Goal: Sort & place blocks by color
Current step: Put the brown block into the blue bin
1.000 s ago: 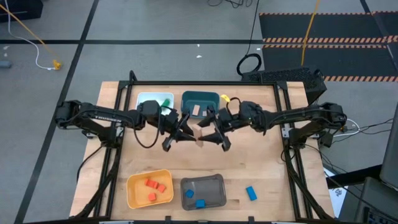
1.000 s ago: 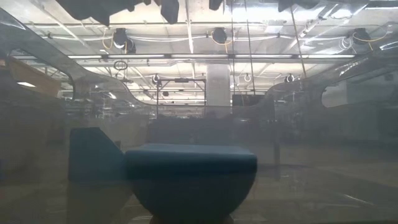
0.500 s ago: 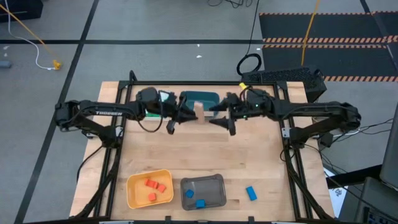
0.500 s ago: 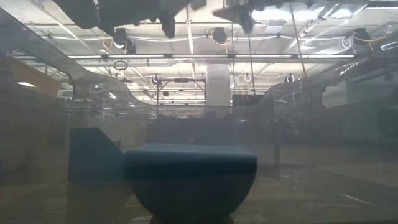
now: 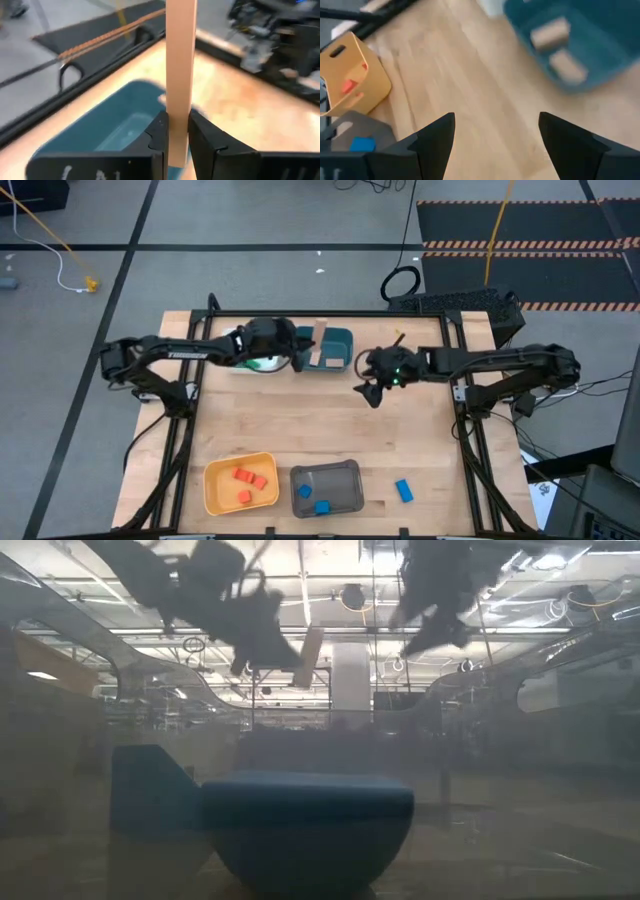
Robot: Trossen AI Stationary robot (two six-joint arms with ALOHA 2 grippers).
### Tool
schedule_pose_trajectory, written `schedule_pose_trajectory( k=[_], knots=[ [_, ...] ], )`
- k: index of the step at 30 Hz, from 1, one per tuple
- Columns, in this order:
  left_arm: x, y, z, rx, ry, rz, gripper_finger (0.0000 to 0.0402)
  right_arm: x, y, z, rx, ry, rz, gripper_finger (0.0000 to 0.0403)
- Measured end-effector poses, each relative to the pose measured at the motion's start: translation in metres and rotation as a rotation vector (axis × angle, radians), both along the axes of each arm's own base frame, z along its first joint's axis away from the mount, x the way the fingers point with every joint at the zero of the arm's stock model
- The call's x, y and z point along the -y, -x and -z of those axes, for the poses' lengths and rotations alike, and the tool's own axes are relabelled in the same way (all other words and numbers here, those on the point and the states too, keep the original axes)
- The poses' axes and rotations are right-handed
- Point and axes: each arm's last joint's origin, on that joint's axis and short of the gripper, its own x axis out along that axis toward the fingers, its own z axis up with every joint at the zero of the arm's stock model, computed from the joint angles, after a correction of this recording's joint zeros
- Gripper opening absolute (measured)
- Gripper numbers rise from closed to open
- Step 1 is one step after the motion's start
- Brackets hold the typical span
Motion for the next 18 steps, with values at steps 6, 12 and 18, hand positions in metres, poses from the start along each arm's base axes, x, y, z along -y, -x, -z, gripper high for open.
schedule_pose_trajectory(
  k=[6,12,18],
  knots=[
    [-0.016,-0.008,0.037,-0.085,0.125,-0.096,0.0049,-0.017,0.012,0.040,-0.100,-0.174,0.105,0.0277],
    [-0.017,-0.011,0.049,-0.100,0.199,-0.123,0.0069,-0.038,0.021,0.062,-0.139,-0.272,0.132,0.0276],
    [-0.016,-0.011,0.051,-0.110,0.218,-0.129,0.0166,-0.055,0.028,0.078,-0.144,-0.342,0.143,0.0276]
  ],
)
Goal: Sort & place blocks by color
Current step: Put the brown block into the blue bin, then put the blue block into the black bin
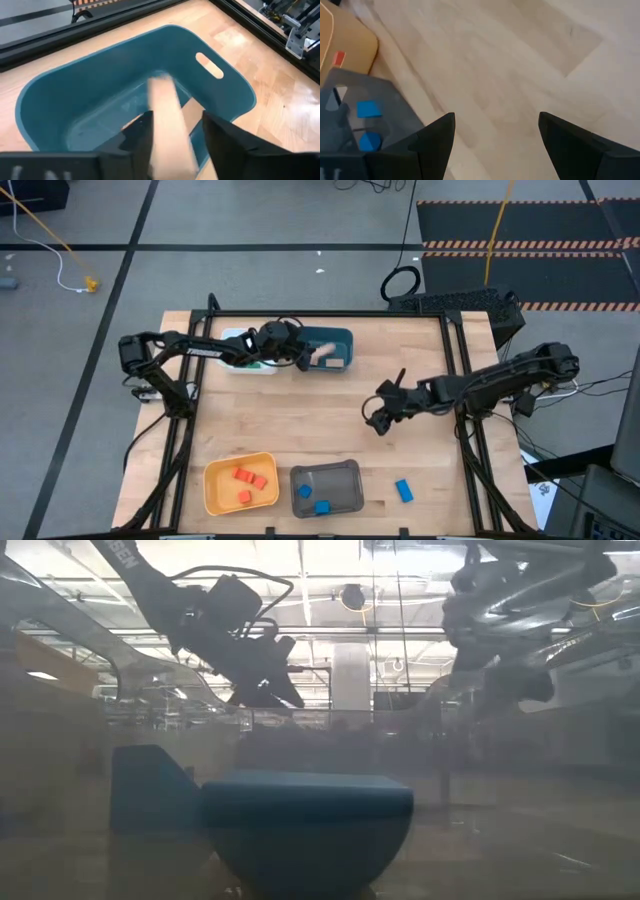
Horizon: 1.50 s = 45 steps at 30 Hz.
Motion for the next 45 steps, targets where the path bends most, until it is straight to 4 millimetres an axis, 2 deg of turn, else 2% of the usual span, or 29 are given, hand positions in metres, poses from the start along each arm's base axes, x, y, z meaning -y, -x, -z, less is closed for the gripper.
schedule_pose_trajectory(
  k=[6,10,12,17,22,33,38,45],
  knots=[
    [0.001,0.000,-0.003,0.021,-0.001,0.012,0.0223,-0.009,0.009,0.022,0.046,-0.070,0.027,0.0276],
    [0.004,-0.005,-0.012,0.110,0.002,0.096,0.0234,-0.008,0.018,0.042,0.116,-0.185,0.130,0.0276],
    [0.009,-0.006,-0.018,0.152,0.002,0.144,0.0234,-0.007,0.020,0.046,0.180,-0.234,0.156,0.0276],
    [0.024,-0.008,-0.027,0.173,-0.013,0.208,0.0224,-0.015,0.016,0.035,0.299,-0.222,0.089,0.0276],
    [0.041,-0.010,-0.037,0.204,-0.025,0.265,0.0213,-0.030,0.008,0.019,0.345,-0.194,0.034,0.0276],
    [0.068,-0.011,-0.051,0.253,-0.038,0.351,0.0207,-0.064,0.004,-0.019,0.285,-0.072,0.004,0.0276],
    [0.077,-0.011,-0.053,0.259,-0.033,0.375,0.0208,-0.075,0.012,-0.018,0.233,-0.105,0.047,0.0276],
    [0.085,-0.013,-0.052,0.259,-0.029,0.403,0.0209,-0.092,0.029,-0.004,0.056,-0.248,0.153,0.0276]
  ],
)
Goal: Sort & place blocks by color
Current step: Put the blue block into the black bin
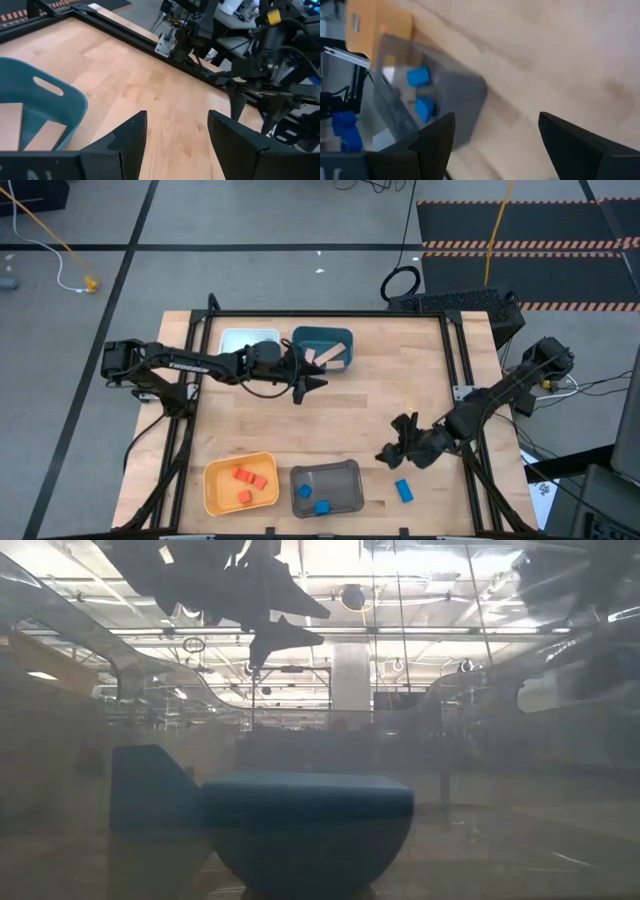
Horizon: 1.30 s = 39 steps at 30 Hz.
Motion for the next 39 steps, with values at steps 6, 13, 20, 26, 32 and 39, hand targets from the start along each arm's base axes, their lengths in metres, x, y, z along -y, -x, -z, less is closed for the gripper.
schedule_pose_trajectory(
  k=[6,13,20,26,32,39],
  knots=[
    [0.005,-0.001,0.000,-0.005,-0.004,0.016,0.0209,-0.021,0.005,0.016,-0.146,-0.179,0.020,0.0276],
    [0.011,-0.001,0.000,-0.004,-0.034,0.044,0.0204,-0.037,0.009,0.038,-0.390,-0.343,0.028,0.0251],
    [0.017,-0.002,0.001,-0.010,-0.072,0.073,0.0204,-0.038,0.009,0.041,-0.428,-0.381,0.057,0.0194],
    [0.019,-0.001,0.004,-0.036,-0.102,0.090,0.0200,-0.038,0.008,0.041,-0.425,-0.384,0.060,0.0172],
    [0.019,0.000,0.006,-0.060,-0.102,0.092,0.0200,-0.037,0.008,0.041,-0.377,-0.313,0.007,0.0171],
    [0.019,0.001,0.009,-0.098,-0.098,0.097,0.0200,-0.031,0.003,0.041,-0.392,-0.345,0.059,0.0171]
  ],
)
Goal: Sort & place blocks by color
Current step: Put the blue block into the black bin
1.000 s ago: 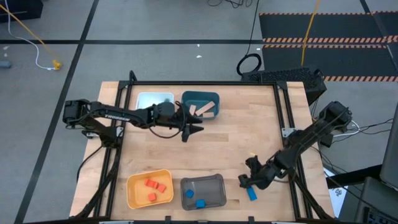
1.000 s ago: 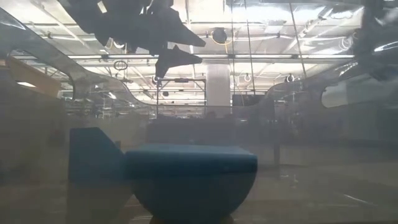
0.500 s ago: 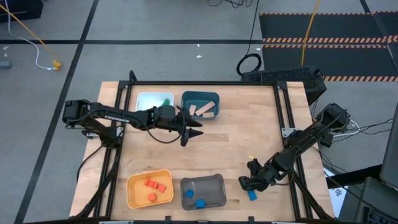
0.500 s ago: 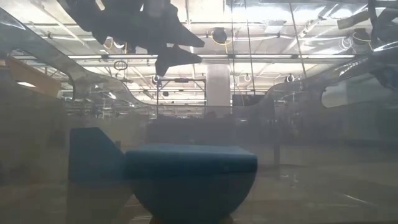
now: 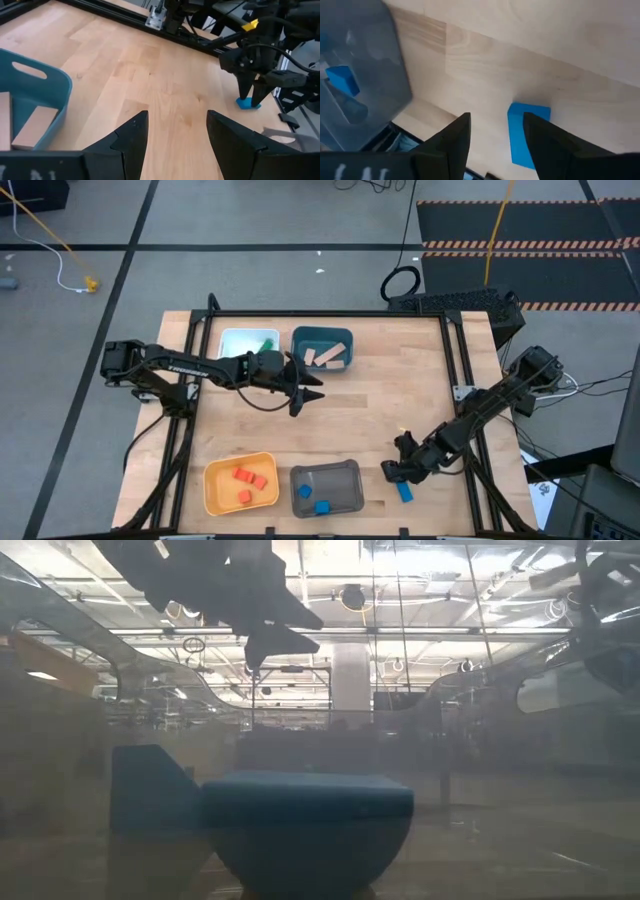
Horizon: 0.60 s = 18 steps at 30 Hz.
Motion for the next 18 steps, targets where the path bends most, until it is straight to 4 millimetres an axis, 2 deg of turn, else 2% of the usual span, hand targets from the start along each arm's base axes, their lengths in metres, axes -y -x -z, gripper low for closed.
schedule_pose_trajectory(
  k=[9,15,18],
  knots=[
    [0.000,0.001,0.001,-0.013,-0.021,0.005,0.0200,0.009,-0.006,0.000,-0.050,-0.077,-0.056,0.0178],
    [0.000,0.001,0.002,-0.022,-0.033,0.010,0.0200,0.020,-0.011,0.000,-0.077,-0.110,-0.128,0.0223],
    [0.000,0.001,0.002,-0.022,-0.044,0.010,0.0200,0.025,-0.010,0.002,-0.132,-0.105,-0.112,0.0249]
  ],
)
